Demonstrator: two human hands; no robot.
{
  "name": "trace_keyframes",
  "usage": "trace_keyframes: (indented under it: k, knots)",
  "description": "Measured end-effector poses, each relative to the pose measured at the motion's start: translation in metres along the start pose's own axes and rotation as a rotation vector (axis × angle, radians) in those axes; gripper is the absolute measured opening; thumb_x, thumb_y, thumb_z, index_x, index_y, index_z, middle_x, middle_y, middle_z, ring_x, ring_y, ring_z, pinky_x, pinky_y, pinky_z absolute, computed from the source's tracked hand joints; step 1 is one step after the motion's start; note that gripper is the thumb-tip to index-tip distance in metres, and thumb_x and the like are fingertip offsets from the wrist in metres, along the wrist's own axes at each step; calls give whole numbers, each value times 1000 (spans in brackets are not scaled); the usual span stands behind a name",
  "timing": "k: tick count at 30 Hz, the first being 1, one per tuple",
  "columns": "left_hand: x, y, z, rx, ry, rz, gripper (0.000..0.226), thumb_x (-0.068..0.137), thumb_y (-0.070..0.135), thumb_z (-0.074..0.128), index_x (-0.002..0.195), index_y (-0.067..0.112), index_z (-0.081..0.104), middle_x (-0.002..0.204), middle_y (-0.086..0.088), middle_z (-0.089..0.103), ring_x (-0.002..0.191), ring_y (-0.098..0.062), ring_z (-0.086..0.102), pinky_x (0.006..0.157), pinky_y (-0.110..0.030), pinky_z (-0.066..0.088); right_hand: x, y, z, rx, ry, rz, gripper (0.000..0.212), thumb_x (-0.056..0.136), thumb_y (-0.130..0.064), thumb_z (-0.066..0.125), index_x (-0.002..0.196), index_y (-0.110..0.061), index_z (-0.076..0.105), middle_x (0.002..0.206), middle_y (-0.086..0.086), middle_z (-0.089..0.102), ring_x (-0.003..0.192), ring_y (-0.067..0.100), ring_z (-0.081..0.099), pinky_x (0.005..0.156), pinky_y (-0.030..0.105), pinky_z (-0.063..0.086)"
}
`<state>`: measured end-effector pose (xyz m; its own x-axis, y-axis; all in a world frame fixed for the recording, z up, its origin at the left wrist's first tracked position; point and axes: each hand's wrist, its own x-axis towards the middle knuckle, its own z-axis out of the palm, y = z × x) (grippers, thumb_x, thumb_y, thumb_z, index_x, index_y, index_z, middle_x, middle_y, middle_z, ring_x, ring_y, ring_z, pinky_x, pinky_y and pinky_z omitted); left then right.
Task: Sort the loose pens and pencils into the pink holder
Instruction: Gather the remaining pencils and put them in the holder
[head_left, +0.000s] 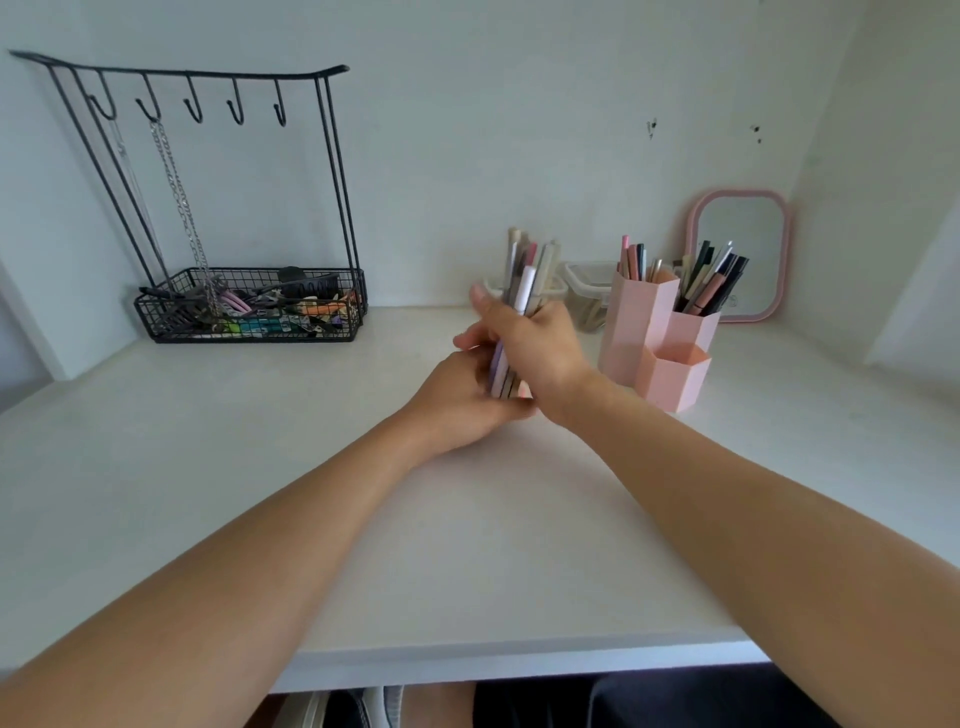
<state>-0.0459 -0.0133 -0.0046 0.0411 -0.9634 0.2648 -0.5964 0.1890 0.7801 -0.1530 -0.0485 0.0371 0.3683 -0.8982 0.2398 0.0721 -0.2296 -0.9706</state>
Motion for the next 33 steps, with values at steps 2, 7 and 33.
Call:
trace_keyframes:
  k: [2, 7, 33]
  knots:
    - [-1, -3, -2, -51, -27, -28, 40, 78, 24, 85, 111, 22, 62, 91, 5, 71, 81, -6, 67, 76, -18, 49, 4, -13, -13, 68, 149, -54, 43, 92, -31, 67, 58, -11, 49, 49, 8, 52, 48, 25, 55, 57, 37, 58]
    - [-1, -1, -1, -77, -44, -113, 39, 85, 28, 79, 119, 21, 60, 107, 0, 70, 95, -10, 67, 72, -18, 47, -2, -43, -42, 87, 278, -196, 42, 92, -30, 63, 63, -9, 40, 54, 10, 33, 44, 20, 31, 45, 32, 36]
    - [22, 2, 14, -278, 176, -63, 57, 85, 41, 77, 132, 35, 45, 126, 14, 61, 117, -7, 60, 86, -23, 49, 16, 20, -80, 371, 287, 414, 19, 96, -21, 57, 80, -10, 57, 62, 5, 56, 36, 11, 36, 39, 19, 34]
